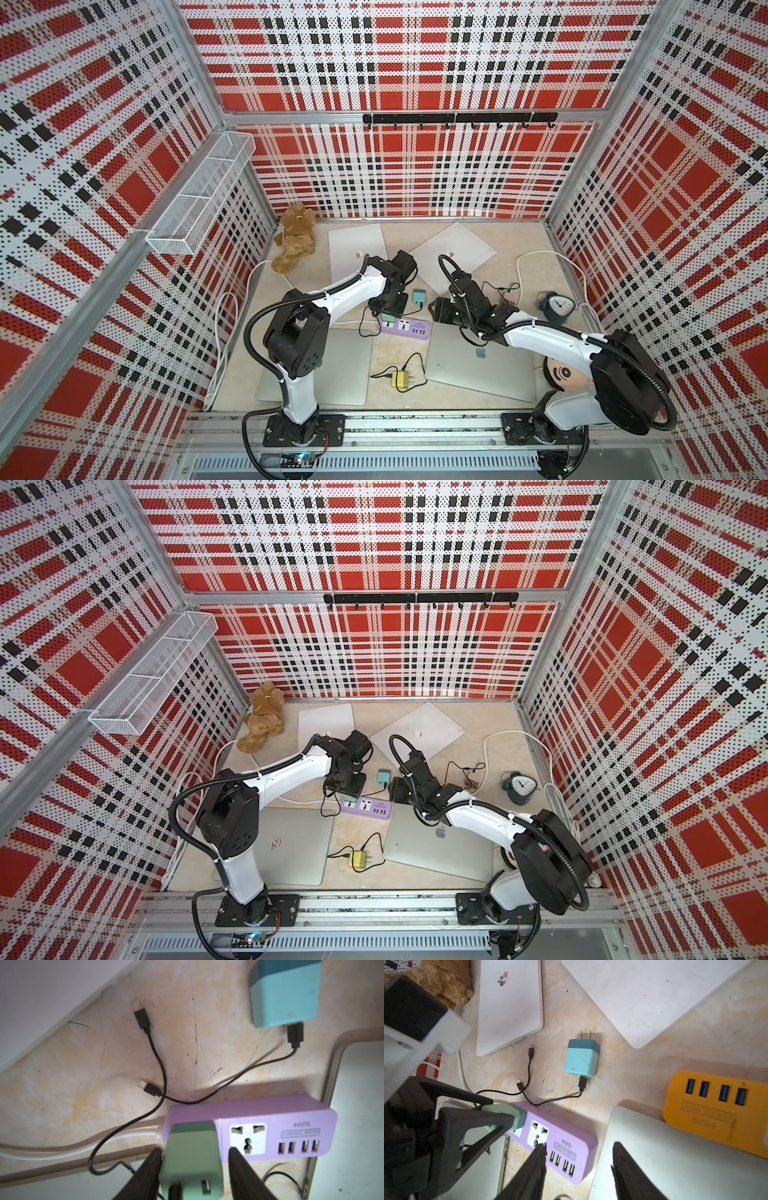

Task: Unplug the laptop charger
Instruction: Remove the plug from the socket.

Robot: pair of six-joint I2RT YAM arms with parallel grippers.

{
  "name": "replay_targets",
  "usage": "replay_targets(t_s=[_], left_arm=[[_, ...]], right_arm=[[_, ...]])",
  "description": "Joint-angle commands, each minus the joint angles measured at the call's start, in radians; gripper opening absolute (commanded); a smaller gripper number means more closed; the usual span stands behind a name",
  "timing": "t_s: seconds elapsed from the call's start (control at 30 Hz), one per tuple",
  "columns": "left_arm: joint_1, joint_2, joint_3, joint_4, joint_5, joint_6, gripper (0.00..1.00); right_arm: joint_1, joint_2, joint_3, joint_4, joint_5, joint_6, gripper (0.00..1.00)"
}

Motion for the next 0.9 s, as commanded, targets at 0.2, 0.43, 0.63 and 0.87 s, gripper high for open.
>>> replay_targets(t_s=[0.2, 0.43, 0.63, 0.87], left_arm=[[0.003, 0.005, 0.004, -0.004, 0.002, -0.001, 0.40], [0.008, -0.007, -0.006, 0.013, 0.001, -0.008, 0.35], [0.012, -0.019, -0.031, 0.035, 0.007, -0.017, 0.35], [0.013, -0.033, -0.044, 0.050, 0.009, -0.027, 0.34]], right_arm=[[-0.005, 0.016, -0.014, 0.060, -0.047, 0.033, 0.54], [-0.002, 0.029, -0.062, 0.211, -0.176, 0.136, 0.42], [0.035, 0.060, -0.070, 0.265, -0.202, 0.196, 0.27], [0.066, 0.108, -0.082, 0.296, -0.220, 0.224, 0.11]])
